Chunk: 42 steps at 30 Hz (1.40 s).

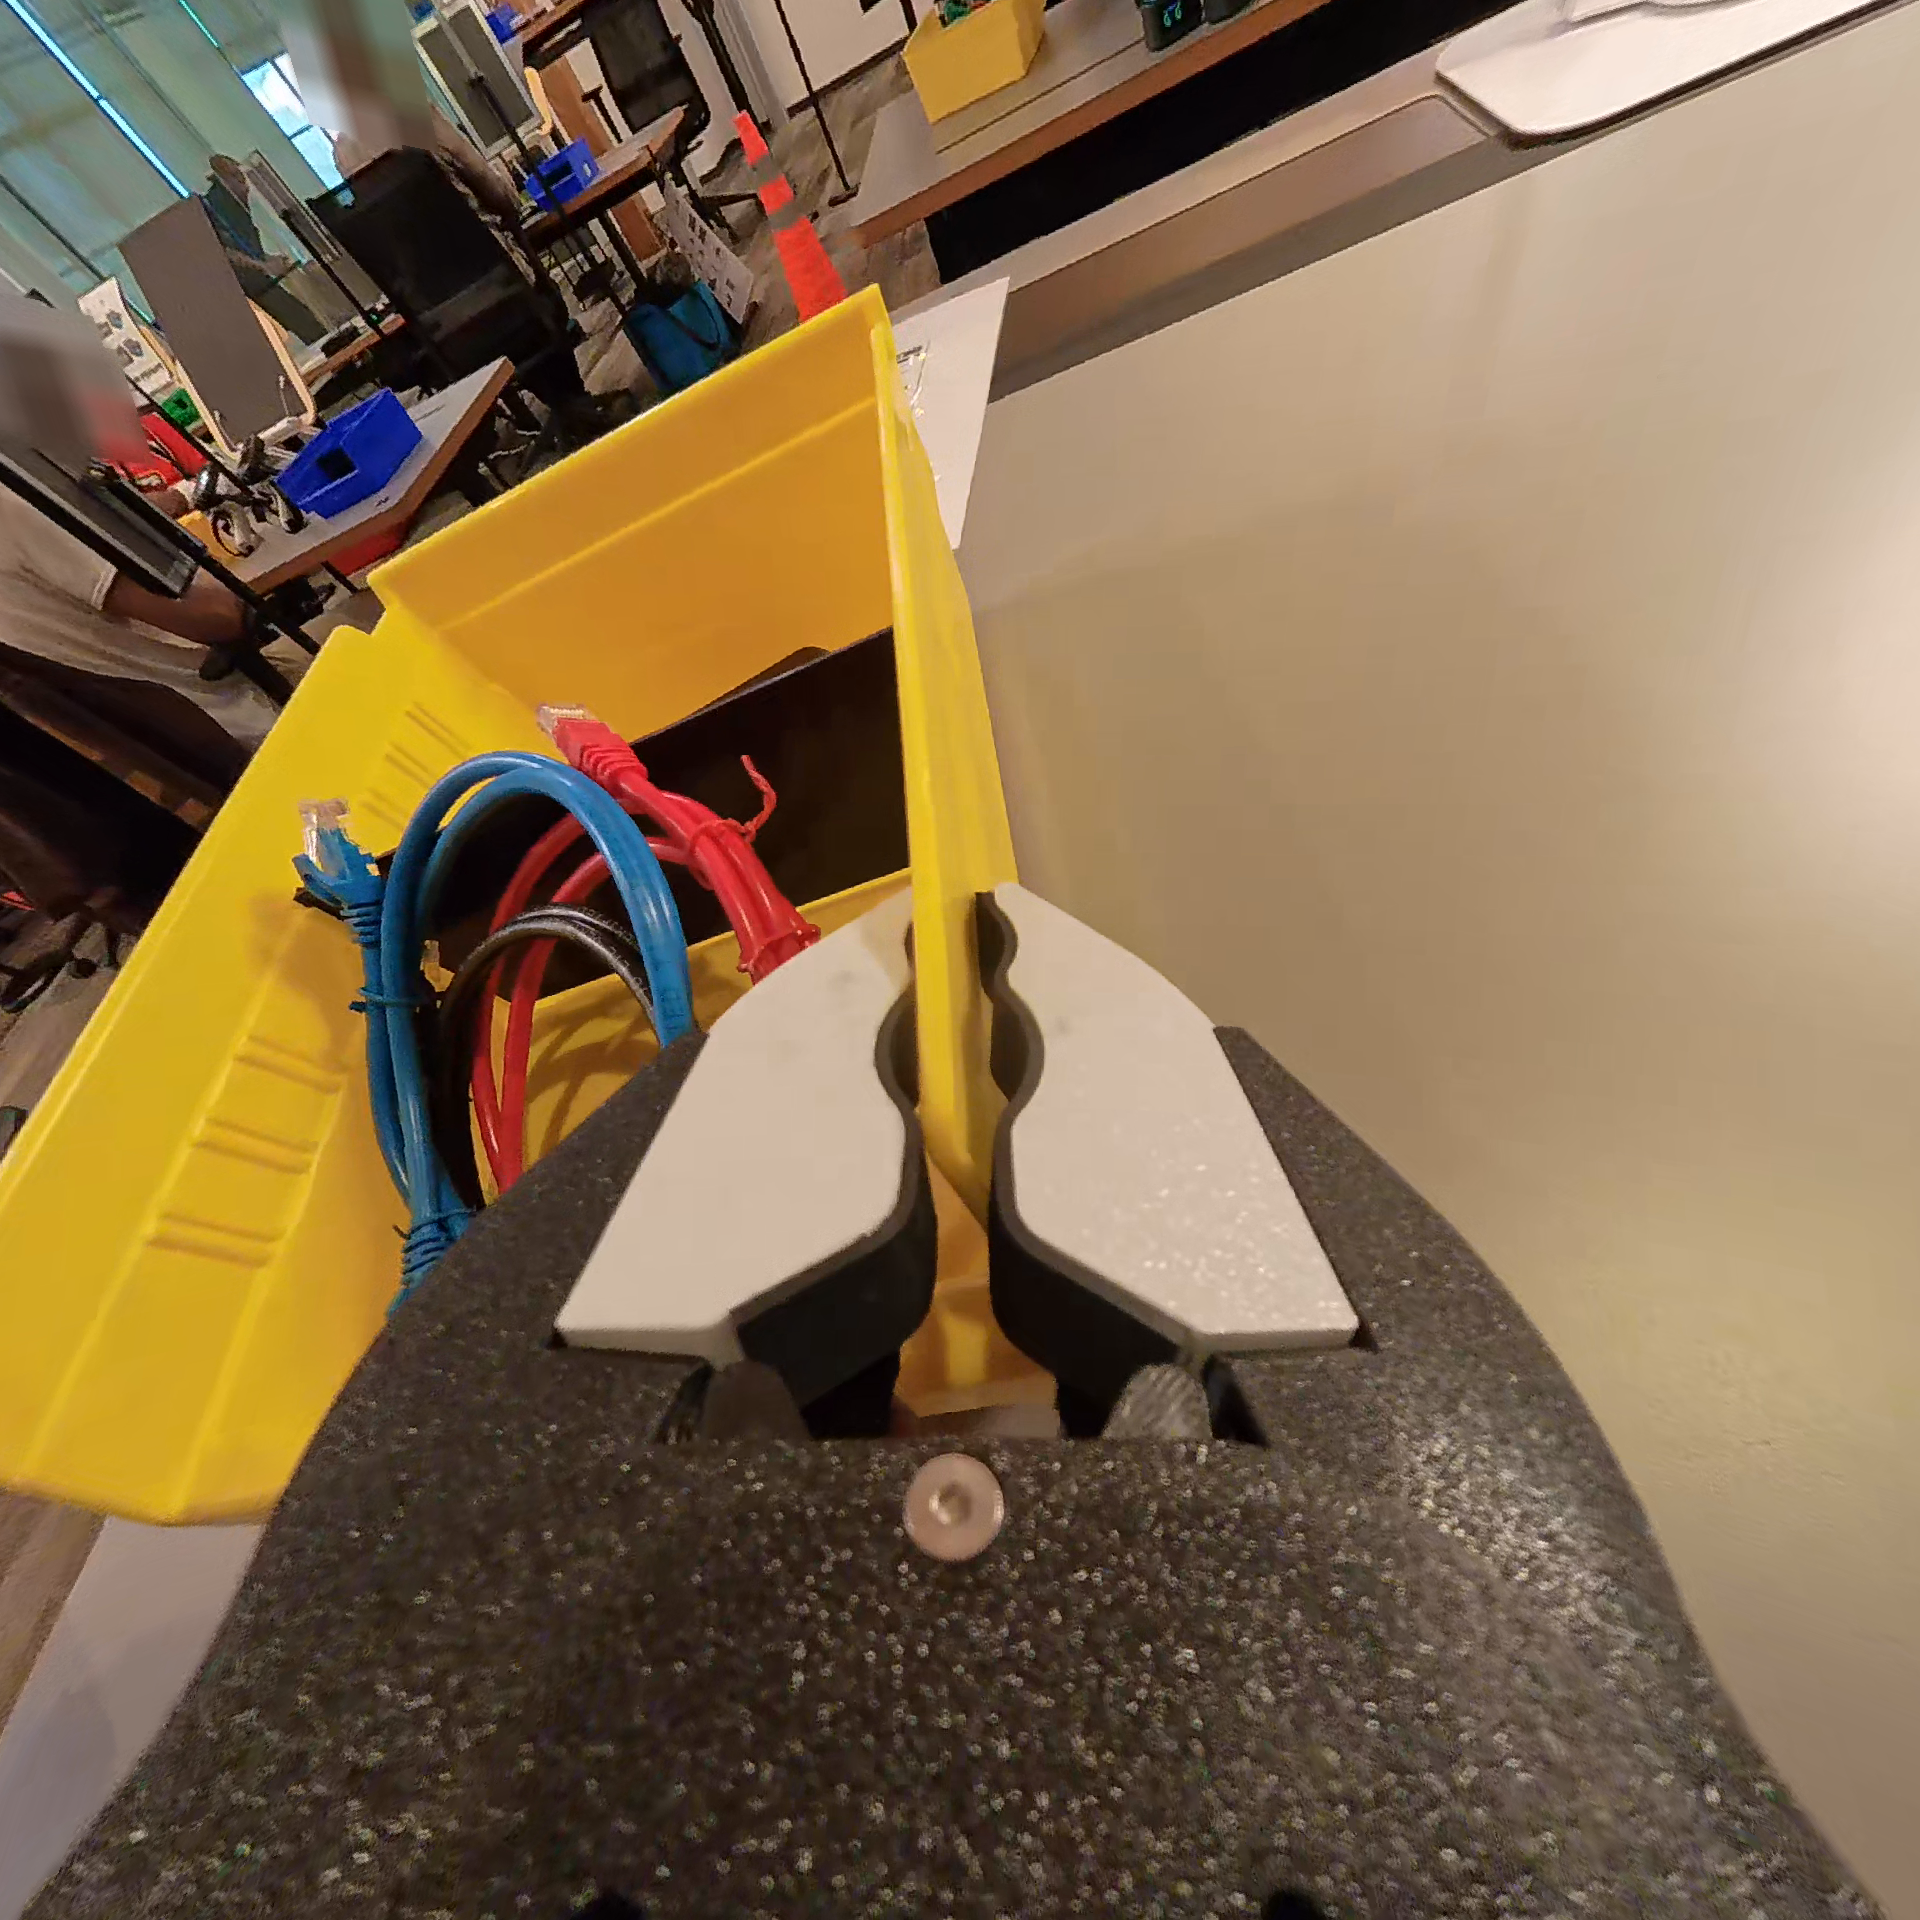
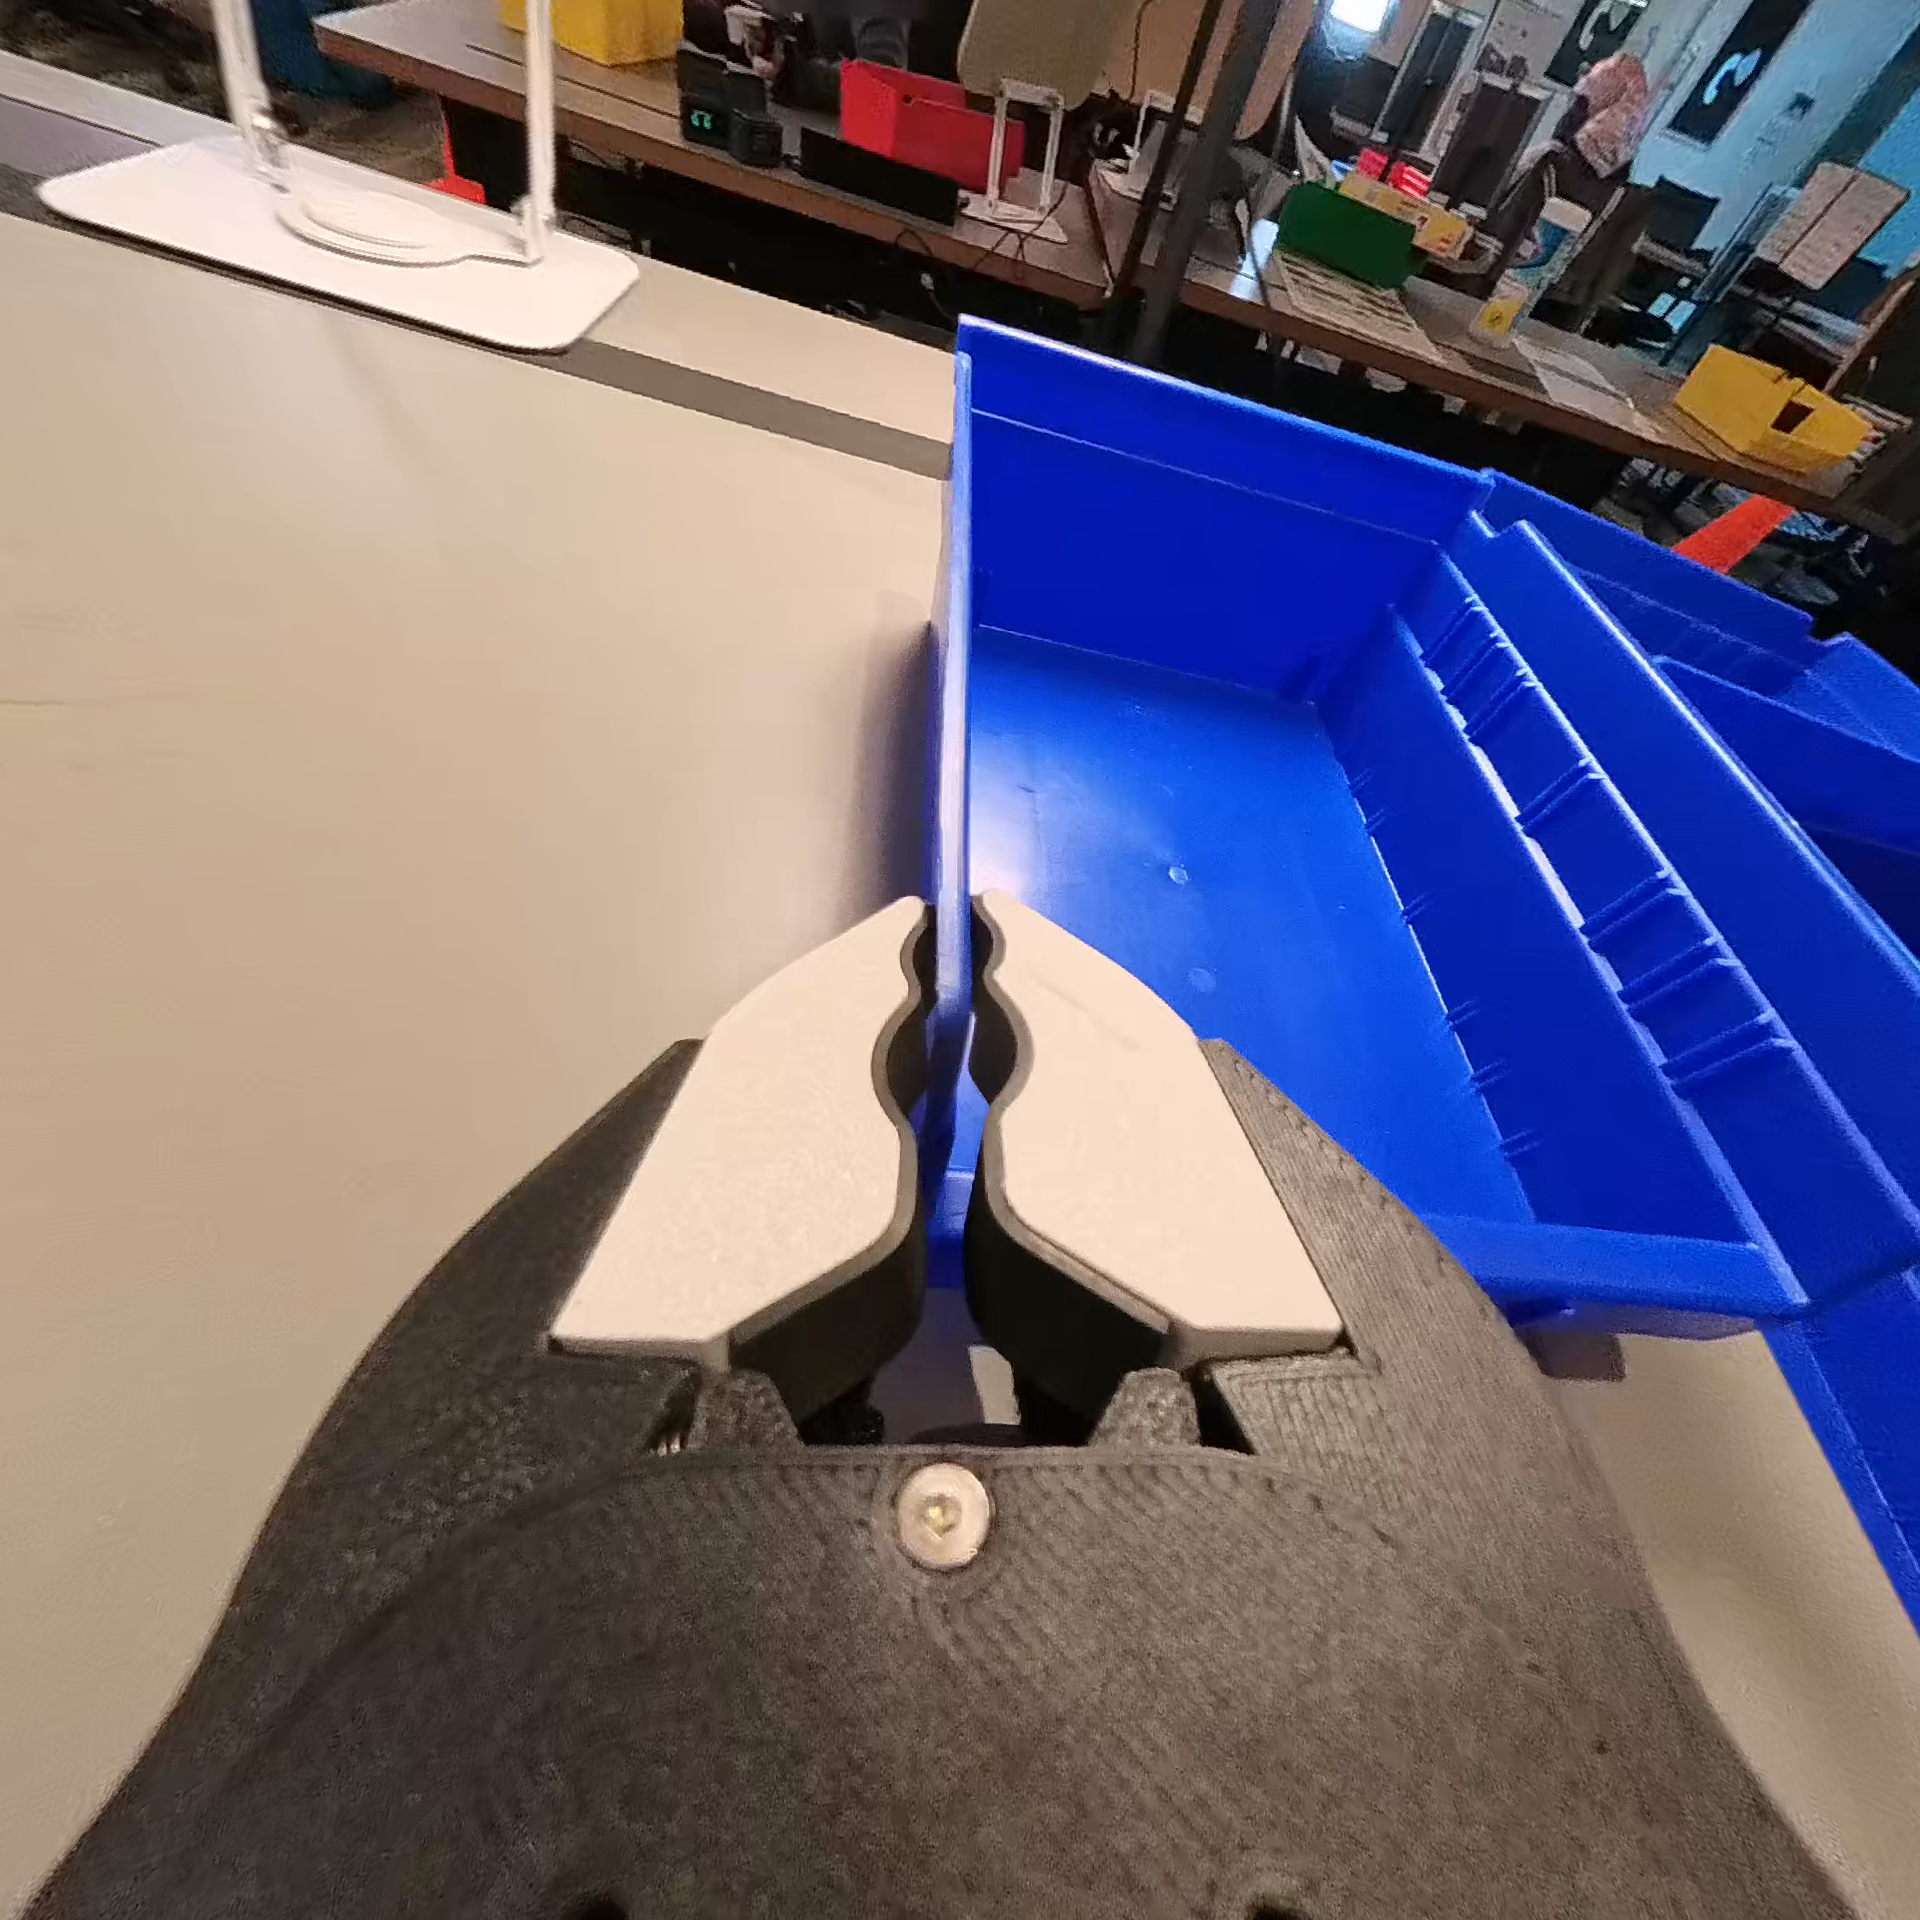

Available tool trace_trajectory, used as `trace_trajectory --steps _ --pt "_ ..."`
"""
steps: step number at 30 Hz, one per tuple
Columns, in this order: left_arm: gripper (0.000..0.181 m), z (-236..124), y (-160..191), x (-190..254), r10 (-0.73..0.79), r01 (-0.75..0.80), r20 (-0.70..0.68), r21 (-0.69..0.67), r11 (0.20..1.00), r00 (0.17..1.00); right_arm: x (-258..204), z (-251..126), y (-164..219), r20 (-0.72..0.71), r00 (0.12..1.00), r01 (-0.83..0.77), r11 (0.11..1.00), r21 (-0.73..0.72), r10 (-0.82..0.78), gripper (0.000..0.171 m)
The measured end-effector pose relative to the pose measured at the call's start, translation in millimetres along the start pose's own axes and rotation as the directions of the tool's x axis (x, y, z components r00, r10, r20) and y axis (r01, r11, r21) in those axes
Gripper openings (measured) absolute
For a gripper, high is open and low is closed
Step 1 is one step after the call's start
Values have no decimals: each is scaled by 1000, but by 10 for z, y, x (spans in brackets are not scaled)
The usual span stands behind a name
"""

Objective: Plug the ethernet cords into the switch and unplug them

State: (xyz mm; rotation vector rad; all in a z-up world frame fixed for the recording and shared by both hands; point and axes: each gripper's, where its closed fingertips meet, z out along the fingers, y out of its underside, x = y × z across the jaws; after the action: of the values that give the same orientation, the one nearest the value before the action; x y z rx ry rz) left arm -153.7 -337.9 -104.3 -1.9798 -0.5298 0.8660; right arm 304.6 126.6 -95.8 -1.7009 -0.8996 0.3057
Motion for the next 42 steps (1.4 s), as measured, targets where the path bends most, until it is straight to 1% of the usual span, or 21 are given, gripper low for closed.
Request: trace_trajectory --steps 9,17,19,23,30,34,35,36,39,40,42 --pt "6 -19 28 -35 -19 19 -4 8 1000 1000 190 1 50 -48 999 -24 1000 0 24 3" --pt "6 41 78 -186 14 -14 -4 27 1000 1000 271 68 50 -61 998 -28 1000 -4 28 3" --pt "6 43 101 -239 1 -1 -14 31 1000 1000 281 61 55 -62 998 -32 999 -7 31 3" --pt "6 82 118 -309 45 -44 -26 38 998 999 279 45 62 -69 997 -27 1000 -10 27 3" --pt "6 194 123 -429 37 -34 -62 53 998 997 273 -17 85 -66 998 -18 1000 -15 17 3" --pt "6 237 116 -461 39 -36 -80 40 999 996 279 -28 90 -49 999 -6 1000 -9 6 4" --pt "7 227 108 -460 41 -38 -84 35 999 996 280 -39 93 -45 999 1 1000 -13 -1 4" --pt "14 186 58 -450 36 -31 -97 57 998 995 265 -63 93 -32 999 2 1000 -13 -3 6" --pt "32 -74 -177 -435 -17 40 -186 122 992 982 180 -254 49 30 1000 -4 1000 0 4 22" --pt "36 -160 -253 -496 -33 60 -189 139 988 981 172 -341 25 35 999 6 1000 4 -6 25" --pt "35 -243 -320 -708 -67 87 -149 132 987 987 123 -504 -72 56 998 18 999 40 -20 26"
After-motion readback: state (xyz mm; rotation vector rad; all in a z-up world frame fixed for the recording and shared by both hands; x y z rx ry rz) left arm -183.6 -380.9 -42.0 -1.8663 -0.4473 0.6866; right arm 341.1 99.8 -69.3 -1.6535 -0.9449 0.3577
